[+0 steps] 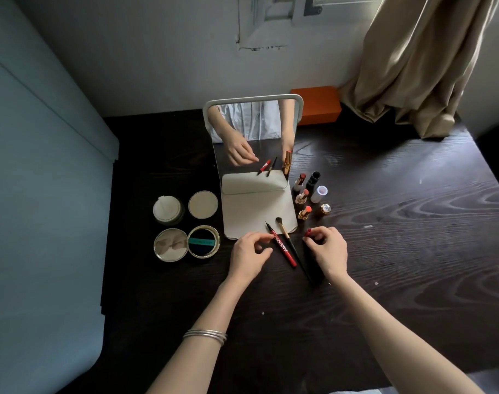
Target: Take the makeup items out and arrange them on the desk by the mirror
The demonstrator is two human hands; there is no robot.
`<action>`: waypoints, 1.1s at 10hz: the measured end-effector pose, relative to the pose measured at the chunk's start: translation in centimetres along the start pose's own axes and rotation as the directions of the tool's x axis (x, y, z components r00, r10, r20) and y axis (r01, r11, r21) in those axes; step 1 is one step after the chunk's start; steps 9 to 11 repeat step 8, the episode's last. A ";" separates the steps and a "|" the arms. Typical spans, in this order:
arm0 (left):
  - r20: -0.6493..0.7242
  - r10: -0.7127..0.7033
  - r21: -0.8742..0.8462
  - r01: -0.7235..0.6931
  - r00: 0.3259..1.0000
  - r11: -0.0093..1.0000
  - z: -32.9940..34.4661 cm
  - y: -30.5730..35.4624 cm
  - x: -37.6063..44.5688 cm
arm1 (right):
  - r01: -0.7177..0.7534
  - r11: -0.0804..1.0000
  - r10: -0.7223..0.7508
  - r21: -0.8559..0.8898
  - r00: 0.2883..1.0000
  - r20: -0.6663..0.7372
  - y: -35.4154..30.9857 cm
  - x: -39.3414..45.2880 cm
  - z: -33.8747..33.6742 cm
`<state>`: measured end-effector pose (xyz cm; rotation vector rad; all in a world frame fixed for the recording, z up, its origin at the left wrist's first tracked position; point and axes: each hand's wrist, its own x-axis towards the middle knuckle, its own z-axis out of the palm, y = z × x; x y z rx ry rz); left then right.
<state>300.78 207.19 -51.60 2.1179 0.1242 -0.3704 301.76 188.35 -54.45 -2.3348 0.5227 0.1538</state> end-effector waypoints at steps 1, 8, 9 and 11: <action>-0.007 0.003 0.002 -0.003 1.000 1.000 0.0 0.0 0.1 | 0.000 1.000 0.000 0.007 1.000 0.005 0.1 0.0 0.1; -0.015 -0.025 -0.027 0.025 1.000 0.999 -1.3 -0.4 -0.1 | -0.049 0.984 0.043 0.169 0.998 0.036 -0.8 -0.5 -1.0; -0.015 -0.025 -0.027 0.025 1.000 0.999 -1.3 -0.4 -0.1 | -0.049 0.984 0.043 0.169 0.998 0.036 -0.8 -0.5 -1.0; -0.015 -0.025 -0.027 0.025 1.000 0.999 -1.3 -0.4 -0.1 | -0.049 0.984 0.043 0.169 0.998 0.036 -0.8 -0.5 -1.0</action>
